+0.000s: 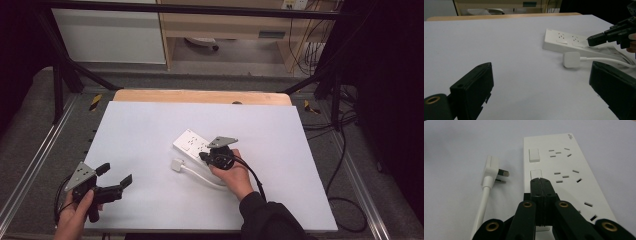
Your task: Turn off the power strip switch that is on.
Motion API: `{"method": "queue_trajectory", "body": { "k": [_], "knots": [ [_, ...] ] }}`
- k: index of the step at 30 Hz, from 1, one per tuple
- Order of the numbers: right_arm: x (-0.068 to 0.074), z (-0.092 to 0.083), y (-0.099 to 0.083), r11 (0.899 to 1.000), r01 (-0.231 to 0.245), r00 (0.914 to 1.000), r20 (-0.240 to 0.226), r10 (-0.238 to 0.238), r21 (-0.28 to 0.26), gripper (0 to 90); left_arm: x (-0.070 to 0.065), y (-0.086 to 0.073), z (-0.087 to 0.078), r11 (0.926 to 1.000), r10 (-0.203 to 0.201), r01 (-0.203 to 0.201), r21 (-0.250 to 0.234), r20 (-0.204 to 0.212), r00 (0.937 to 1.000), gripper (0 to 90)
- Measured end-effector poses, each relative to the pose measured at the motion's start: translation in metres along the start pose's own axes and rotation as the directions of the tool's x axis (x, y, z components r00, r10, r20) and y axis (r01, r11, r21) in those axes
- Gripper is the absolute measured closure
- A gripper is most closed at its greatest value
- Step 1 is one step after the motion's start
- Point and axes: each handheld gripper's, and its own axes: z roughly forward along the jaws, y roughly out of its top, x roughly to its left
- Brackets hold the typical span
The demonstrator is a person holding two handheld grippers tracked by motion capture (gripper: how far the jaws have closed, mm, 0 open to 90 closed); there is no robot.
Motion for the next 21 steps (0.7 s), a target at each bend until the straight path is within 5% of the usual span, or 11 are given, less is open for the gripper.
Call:
{"method": "queue_trajectory", "body": {
  "k": [11, 21],
  "knots": [
    [0.000, -0.001, 0.001, 1.000, -0.008, 1.0000, -0.002, 0.008, -0.010, 89.8, 0.000, 0.000, 0.000, 1.0000, 0.005, -0.005, 0.001, -0.001, 1.0000, 5.4],
    [-0.005, -0.010, 0.008, 0.997, -0.034, 0.9994, -0.012, 0.034, -0.063, 75.5, 0.000, 0.000, 0.000, 1.0000, 0.006, -0.006, 0.006, -0.010, 0.9999, 5.2]
  ]
}}
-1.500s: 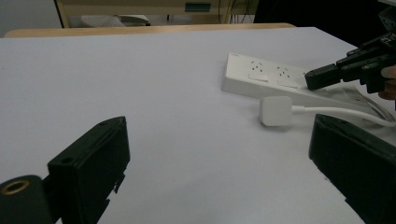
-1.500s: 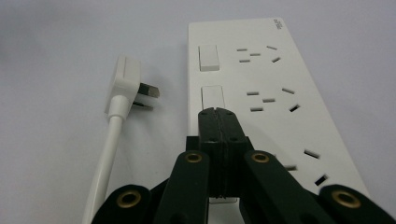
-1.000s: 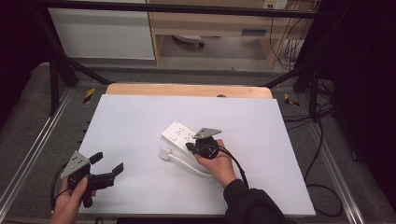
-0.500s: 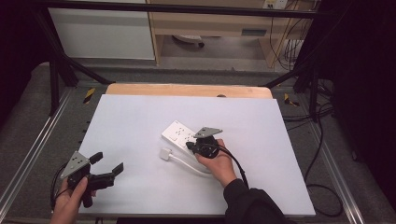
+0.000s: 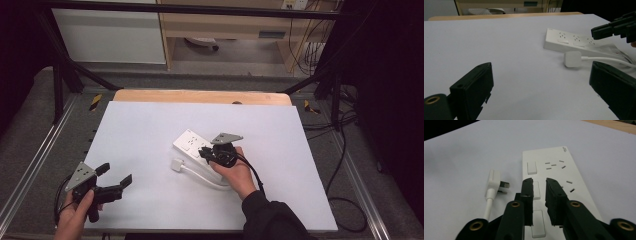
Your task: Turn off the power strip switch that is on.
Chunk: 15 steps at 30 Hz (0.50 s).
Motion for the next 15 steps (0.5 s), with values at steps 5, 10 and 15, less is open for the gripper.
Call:
{"method": "queue_trajectory", "body": {
  "k": [5, 10, 15],
  "knots": [
    [-0.0007, -0.0024, 0.0026, 1.000, -0.013, 0.9999, -0.008, 0.013, -0.013, 62.3, -0.0002, -0.0002, 0.0003, 1.0000, -0.003, 0.003, 0.001, -0.001, 1.0000, 5.2],
    [-0.0008, -0.0044, 0.0065, 1.000, -0.009, 0.9999, -0.006, 0.009, -0.020, 42.7, -0.0002, -0.0003, 0.0006, 1.0000, -0.002, 0.002, 0.005, -0.003, 1.0000, 5.1],
    [-0.0014, -0.0048, 0.0105, 1.000, -0.024, 0.9997, 0.007, 0.024, -0.009, 25.4, -0.0001, -0.0003, 0.0005, 1.0000, -0.003, 0.003, 0.006, -0.004, 1.0000, 5.2]
  ]
}}
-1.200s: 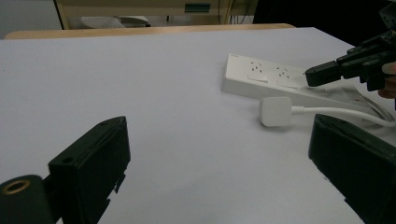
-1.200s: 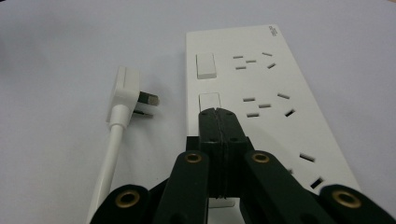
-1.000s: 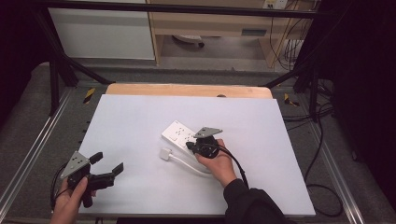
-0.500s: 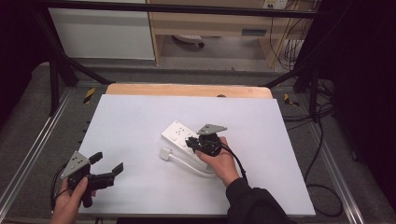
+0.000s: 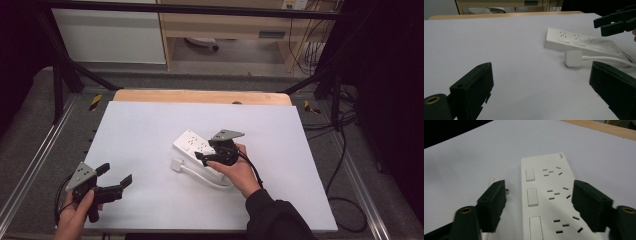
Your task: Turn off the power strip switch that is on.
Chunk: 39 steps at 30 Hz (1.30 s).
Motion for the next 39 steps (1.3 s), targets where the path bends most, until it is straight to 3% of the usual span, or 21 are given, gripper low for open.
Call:
{"method": "queue_trajectory", "body": {
  "k": [3, 7, 13, 20, 25, 39],
  "knots": [
    [0.000, -0.001, 0.003, 1.000, 0.000, 1.0000, 0.008, 0.000, -0.004, 12.5, 0.000, 0.000, 0.000, 1.0000, 0.000, 0.000, 0.002, 0.001, 1.0000, 5.2],
    [-0.001, -0.004, 0.006, 1.000, 0.002, 0.9994, 0.035, -0.002, -0.012, 6.0, 0.000, 0.000, 0.000, 1.0000, 0.000, 0.000, 0.002, 0.000, 1.0000, 5.2],
    [-0.005, -0.017, 0.010, 0.997, -0.006, 0.9990, 0.043, 0.009, -0.077, 5.5, 0.000, 0.000, 0.000, 1.0000, 0.003, -0.003, 0.004, 0.001, 1.0000, 5.2],
    [-0.013, -0.034, 0.016, 0.993, -0.002, 0.9979, 0.064, 0.010, -0.118, 5.7, -0.001, 0.000, 0.000, 1.0000, 0.002, -0.002, 0.004, 0.002, 1.0000, 5.2],
    [-0.024, -0.060, 0.020, 0.986, -0.002, 0.9957, 0.091, 0.017, -0.168, 7.1, -0.001, 0.000, 0.000, 1.0000, 0.004, -0.004, 0.008, 0.000, 1.0000, 5.2],
    [-0.046, -0.114, 0.012, 0.975, -0.002, 0.9850, 0.168, 0.040, -0.221, 3.0, -0.002, -0.002, -0.003, 0.9999, 0.006, -0.006, 0.011, -0.001, 1.0000, 5.0]
  ]
}}
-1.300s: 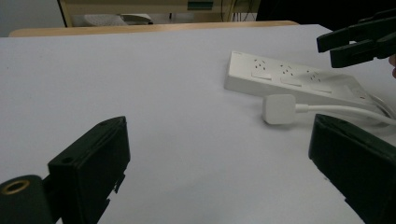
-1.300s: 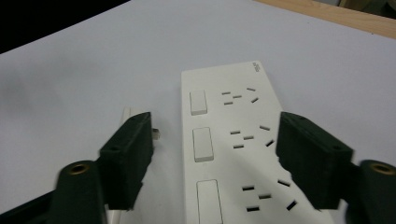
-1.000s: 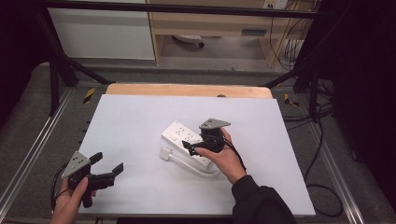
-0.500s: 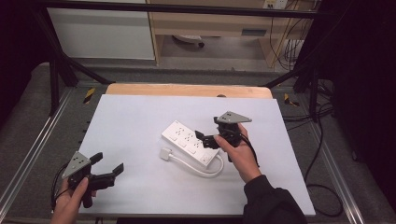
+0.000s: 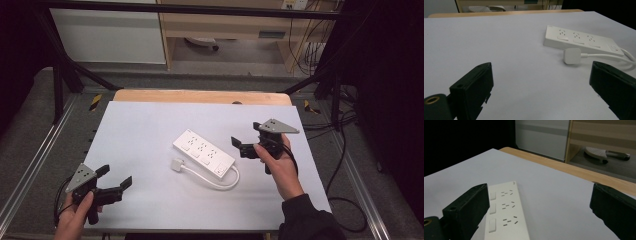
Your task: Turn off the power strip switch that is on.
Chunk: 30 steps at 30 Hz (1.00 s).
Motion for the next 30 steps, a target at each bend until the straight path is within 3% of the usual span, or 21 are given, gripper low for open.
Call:
{"method": "queue_trajectory", "body": {
  "k": [14, 30],
  "knots": [
    [-0.028, -0.054, -0.007, 0.996, -0.029, 0.9936, 0.107, 0.038, -0.086, 2.8, 0.001, -0.001, -0.003, 0.9999, -0.015, 0.015, -0.007, 0.009, 0.9999, 5.0],
    [-0.051, -0.089, -0.038, 0.991, -0.074, 0.9795, 0.179, 0.093, -0.111, 3.4, 0.003, -0.001, -0.004, 0.9998, -0.016, 0.016, -0.007, 0.009, 0.9998, 5.0]
  ]
}}
